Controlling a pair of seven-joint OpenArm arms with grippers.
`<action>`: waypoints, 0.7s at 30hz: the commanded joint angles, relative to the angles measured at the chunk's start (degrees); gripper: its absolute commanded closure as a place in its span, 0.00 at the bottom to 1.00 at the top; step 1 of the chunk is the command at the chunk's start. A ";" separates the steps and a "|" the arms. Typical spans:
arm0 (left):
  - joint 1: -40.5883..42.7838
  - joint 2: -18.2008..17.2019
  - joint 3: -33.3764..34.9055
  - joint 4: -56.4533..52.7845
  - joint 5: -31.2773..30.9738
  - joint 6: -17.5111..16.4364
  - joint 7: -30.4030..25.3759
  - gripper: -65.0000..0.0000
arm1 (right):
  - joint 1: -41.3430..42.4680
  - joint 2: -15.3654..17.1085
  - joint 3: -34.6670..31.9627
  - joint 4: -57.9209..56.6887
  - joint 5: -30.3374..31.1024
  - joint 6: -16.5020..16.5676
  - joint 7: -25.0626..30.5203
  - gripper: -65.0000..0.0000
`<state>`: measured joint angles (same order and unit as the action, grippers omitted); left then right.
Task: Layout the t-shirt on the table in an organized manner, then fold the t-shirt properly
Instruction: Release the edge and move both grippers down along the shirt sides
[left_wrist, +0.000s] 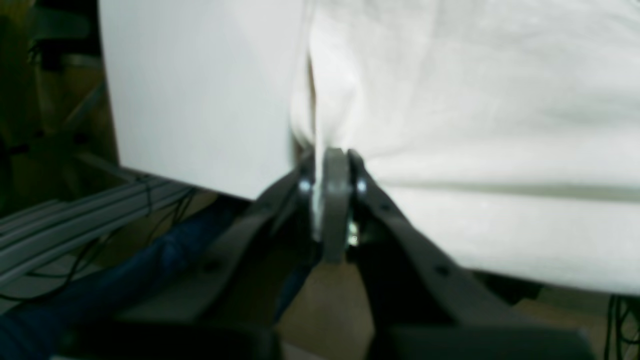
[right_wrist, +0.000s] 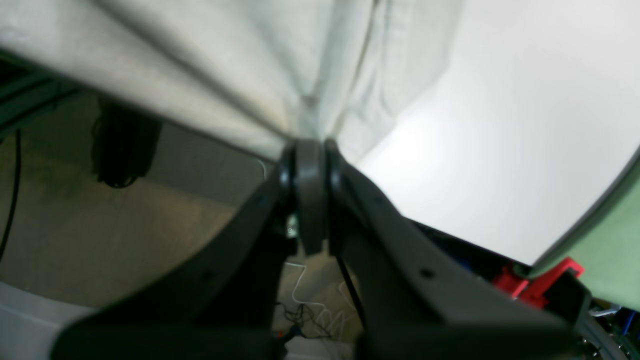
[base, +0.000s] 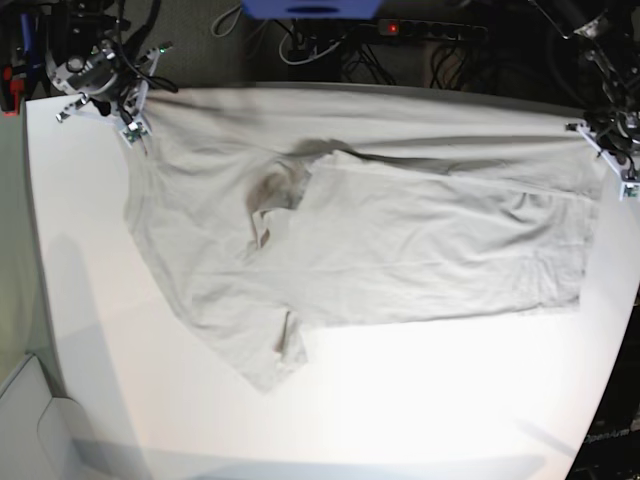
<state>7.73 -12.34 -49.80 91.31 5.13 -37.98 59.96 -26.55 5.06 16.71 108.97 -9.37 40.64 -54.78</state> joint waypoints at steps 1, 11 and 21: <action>-0.56 -1.16 -0.44 1.40 1.25 0.13 -0.67 1.00 | -0.05 0.52 0.13 0.53 -0.26 -0.64 -0.03 0.98; -0.56 -0.89 -0.18 0.87 2.04 0.13 -0.67 0.97 | 0.04 0.61 0.48 0.97 -0.26 -0.64 -0.03 0.58; 0.05 -0.72 -0.62 1.40 1.51 0.13 -0.58 0.33 | 2.06 0.70 0.48 1.76 -0.26 -0.64 -0.38 0.56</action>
<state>7.79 -12.21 -50.15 91.61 7.01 -37.98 59.90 -24.56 5.34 16.97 109.36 -9.78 40.66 -55.72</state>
